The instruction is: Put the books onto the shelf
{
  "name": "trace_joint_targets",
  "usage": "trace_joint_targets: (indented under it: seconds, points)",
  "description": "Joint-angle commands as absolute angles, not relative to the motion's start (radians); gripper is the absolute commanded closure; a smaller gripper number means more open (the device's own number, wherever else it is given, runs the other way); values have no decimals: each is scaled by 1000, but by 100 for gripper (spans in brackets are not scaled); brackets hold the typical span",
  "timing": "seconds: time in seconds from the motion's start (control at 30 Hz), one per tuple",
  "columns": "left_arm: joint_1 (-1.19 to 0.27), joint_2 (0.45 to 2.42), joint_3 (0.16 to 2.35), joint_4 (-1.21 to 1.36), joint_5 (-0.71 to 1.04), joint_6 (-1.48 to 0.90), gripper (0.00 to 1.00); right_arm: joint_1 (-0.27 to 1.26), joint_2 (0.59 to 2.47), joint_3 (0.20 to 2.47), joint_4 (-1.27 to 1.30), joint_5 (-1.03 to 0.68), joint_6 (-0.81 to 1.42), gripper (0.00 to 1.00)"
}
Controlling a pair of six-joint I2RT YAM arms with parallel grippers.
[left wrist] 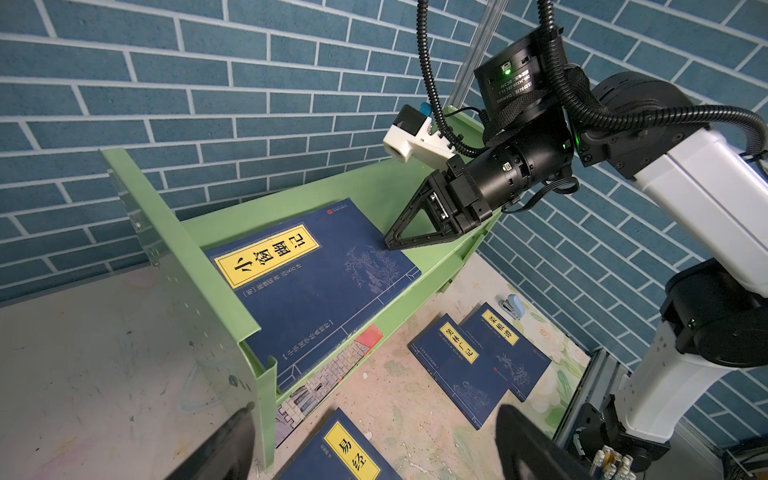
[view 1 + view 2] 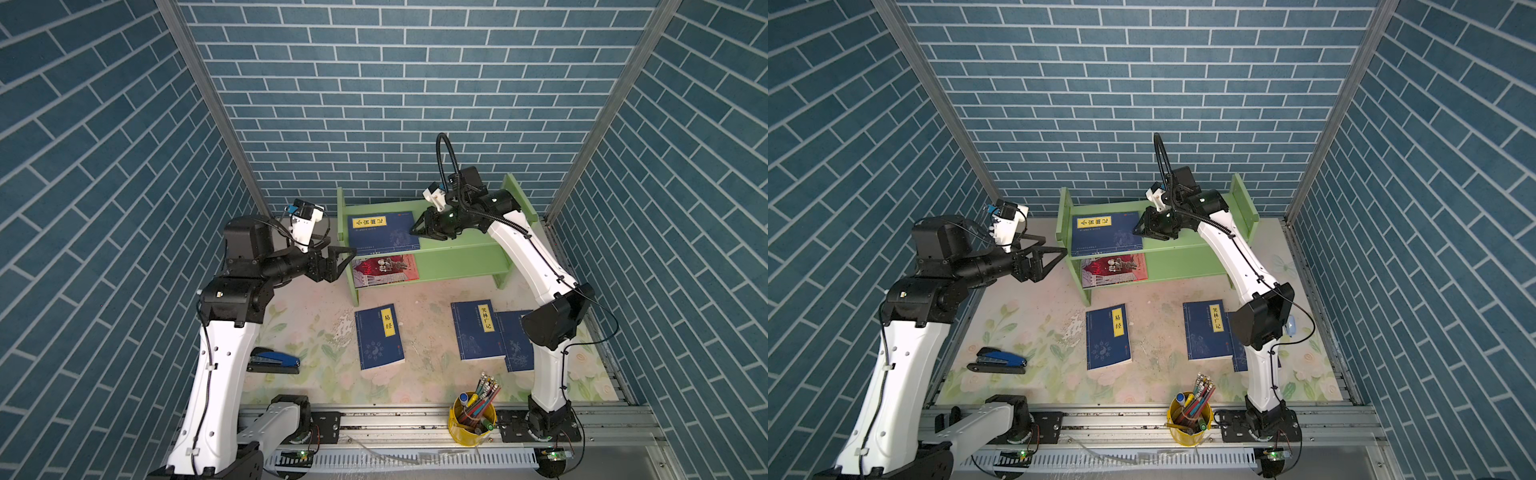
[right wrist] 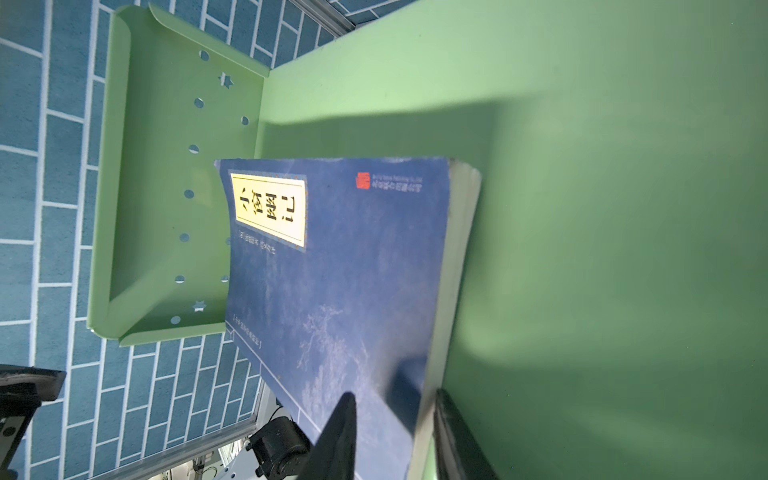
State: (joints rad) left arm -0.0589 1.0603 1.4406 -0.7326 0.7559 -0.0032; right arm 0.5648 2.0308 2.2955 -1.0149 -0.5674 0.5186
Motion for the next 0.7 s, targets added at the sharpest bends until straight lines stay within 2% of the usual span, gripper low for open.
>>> trace_joint_targets:
  seconds: [0.0, 0.47, 0.67]
  points:
    - [-55, 1052, 1437, -734, 762, 5, 8, 582, 2067, 2305, -1072, -569, 534, 67]
    - [-54, 1048, 1435, -730, 767, 3, 8, 588, 2069, 2312, -1080, -561, 526, 67]
    - [-55, 1044, 1436, -732, 770, -26, 7, 586, 2066, 2320, -1114, -480, 496, 61]
